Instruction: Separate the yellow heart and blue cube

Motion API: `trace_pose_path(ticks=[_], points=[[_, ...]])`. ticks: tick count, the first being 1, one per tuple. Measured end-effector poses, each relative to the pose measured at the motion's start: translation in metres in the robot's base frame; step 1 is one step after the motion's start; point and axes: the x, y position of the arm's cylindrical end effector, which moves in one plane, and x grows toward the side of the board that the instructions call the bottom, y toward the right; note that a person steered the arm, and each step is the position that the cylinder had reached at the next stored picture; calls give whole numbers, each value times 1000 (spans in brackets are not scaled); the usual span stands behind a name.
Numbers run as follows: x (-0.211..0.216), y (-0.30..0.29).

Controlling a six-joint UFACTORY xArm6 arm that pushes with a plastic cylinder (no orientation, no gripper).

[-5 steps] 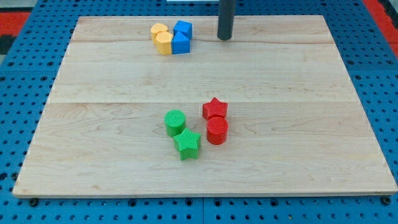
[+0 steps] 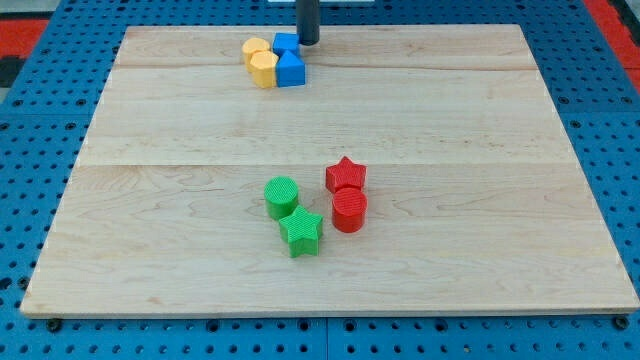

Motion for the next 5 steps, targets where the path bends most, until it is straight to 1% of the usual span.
trace_pose_path(ticks=[2, 3, 4, 5], points=[[-7, -18], [-10, -86], [25, -83], [53, -21]])
